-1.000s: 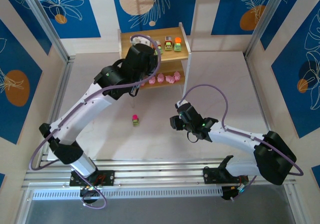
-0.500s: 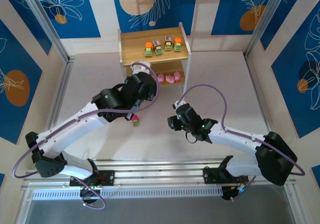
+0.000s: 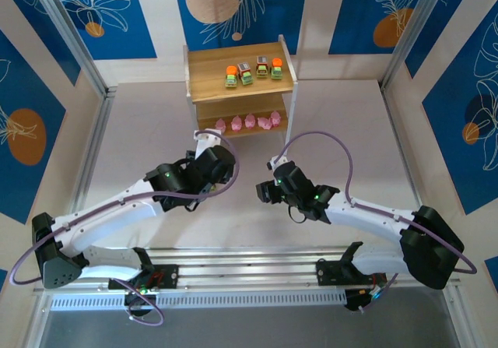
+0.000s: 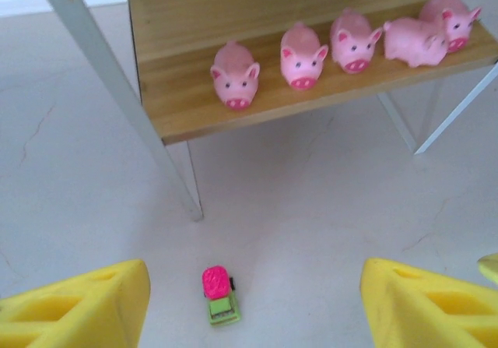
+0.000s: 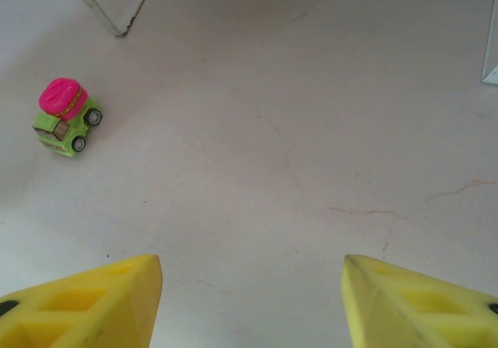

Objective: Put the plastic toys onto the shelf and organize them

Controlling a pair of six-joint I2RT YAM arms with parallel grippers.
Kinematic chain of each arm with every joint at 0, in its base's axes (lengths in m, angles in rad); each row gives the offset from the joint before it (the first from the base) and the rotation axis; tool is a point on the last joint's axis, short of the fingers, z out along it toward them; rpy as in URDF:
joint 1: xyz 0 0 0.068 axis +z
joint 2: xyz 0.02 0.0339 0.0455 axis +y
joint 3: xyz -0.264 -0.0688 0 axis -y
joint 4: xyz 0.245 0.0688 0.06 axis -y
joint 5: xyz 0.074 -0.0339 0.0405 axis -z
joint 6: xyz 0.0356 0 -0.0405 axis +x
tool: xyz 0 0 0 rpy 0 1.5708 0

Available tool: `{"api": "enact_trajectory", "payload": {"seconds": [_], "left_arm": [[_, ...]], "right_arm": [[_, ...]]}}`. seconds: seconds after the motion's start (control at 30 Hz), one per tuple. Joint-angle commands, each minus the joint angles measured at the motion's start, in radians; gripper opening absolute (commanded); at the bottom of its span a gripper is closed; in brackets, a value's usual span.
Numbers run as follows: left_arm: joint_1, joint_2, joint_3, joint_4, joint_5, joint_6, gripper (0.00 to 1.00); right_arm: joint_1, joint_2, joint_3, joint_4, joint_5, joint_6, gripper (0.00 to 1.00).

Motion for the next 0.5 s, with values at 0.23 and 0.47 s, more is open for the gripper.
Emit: {"api": "enact_trajectory", "payload": {"seconds": [0.23, 0.47], "left_arm": [[-0.006, -0.050, -0.131, 0.024, -0.022, -0.091, 0.86], [0.013, -0.049, -0.195, 0.048, -0.001, -0.123, 0.90]], "right_arm": [[0.012, 0.000, -0.004, 0.012, 0.041, 0.004, 0.76], [0.013, -0.004, -0.004, 0.007, 0.058, 0.010, 0.89]]}}
